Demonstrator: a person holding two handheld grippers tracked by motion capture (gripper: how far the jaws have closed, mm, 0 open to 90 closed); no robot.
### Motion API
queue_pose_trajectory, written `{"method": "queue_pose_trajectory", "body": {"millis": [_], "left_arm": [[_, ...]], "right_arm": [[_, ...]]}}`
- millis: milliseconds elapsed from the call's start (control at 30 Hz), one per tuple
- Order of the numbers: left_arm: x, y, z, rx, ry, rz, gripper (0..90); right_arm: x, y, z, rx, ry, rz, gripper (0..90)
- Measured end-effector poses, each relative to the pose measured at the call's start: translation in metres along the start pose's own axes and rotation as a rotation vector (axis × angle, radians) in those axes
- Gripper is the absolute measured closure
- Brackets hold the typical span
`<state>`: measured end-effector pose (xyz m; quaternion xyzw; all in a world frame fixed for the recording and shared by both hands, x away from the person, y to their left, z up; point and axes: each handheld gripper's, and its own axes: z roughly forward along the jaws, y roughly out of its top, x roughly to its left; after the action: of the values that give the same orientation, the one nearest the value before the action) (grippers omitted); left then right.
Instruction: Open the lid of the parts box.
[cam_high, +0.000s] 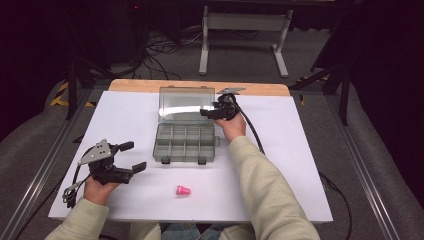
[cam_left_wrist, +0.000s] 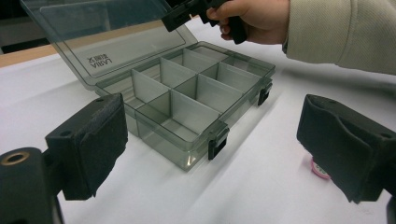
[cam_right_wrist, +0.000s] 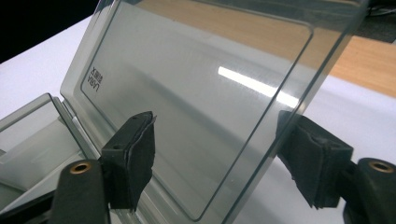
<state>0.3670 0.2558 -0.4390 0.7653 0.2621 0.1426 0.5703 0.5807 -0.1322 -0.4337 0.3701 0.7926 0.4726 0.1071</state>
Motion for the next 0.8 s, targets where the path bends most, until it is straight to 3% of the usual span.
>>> {"method": "queue_pose_trajectory", "body": {"millis": [800], "left_arm": [[-0.0013,-0.0018,0.0024,0.01,-0.007,-0.005,9.8]], "right_arm": [[-0.0042,-0.0088,0.0093,0.028,0.021,0.057,19.0]]}}
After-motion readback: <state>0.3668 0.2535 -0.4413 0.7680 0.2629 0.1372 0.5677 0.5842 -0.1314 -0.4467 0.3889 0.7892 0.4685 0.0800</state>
